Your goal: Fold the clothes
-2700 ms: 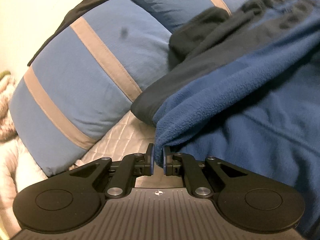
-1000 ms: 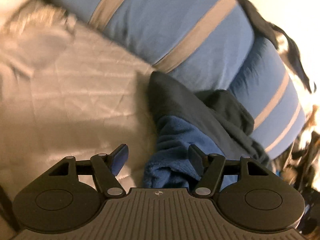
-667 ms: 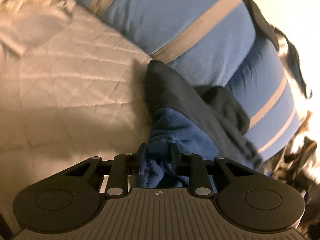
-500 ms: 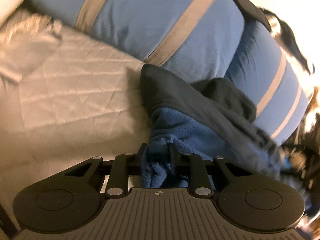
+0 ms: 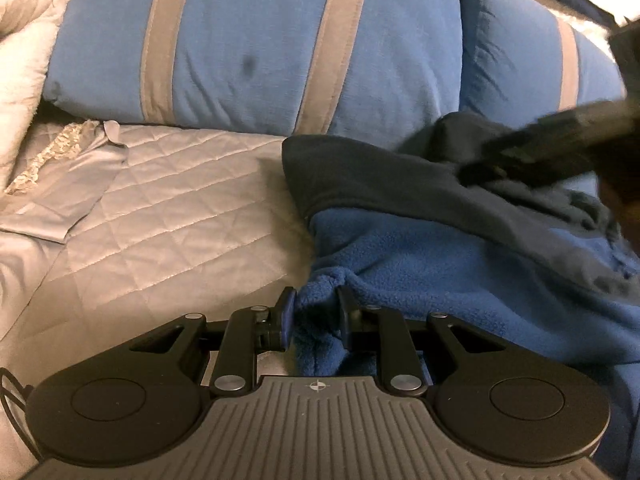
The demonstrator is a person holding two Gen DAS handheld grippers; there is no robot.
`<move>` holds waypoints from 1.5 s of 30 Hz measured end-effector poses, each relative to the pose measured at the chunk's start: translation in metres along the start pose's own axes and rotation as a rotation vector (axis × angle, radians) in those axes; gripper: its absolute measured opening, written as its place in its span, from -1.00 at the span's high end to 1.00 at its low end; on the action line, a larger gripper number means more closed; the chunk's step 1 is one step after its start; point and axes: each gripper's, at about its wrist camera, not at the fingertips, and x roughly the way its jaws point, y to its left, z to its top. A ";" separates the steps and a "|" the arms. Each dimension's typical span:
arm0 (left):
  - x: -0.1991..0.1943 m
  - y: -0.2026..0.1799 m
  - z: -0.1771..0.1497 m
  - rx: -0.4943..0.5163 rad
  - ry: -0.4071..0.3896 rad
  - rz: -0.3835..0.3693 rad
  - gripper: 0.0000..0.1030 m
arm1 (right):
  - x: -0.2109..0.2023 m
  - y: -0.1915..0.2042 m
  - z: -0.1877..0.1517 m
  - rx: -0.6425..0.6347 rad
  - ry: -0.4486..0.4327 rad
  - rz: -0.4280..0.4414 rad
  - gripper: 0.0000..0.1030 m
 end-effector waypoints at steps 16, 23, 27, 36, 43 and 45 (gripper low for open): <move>0.007 -0.009 -0.004 0.029 -0.006 0.065 0.56 | 0.084 -0.021 0.010 0.185 0.039 0.044 0.48; 0.008 -0.010 -0.005 0.032 -0.008 0.064 0.56 | 0.055 -0.013 0.007 0.117 0.066 0.109 0.93; 0.008 -0.010 -0.004 0.038 -0.007 0.060 0.56 | 0.035 -0.005 -0.001 0.031 0.101 0.169 0.94; 0.006 -0.007 -0.004 0.024 -0.012 0.041 0.56 | 0.019 0.003 0.000 -0.136 0.159 0.252 0.60; 0.004 -0.003 -0.008 -0.004 -0.035 0.017 0.56 | 0.024 -0.002 0.026 -0.056 -0.023 0.173 -0.41; 0.002 -0.002 -0.008 -0.005 -0.041 0.009 0.56 | 0.036 -0.003 0.036 -0.013 -0.047 0.170 -0.44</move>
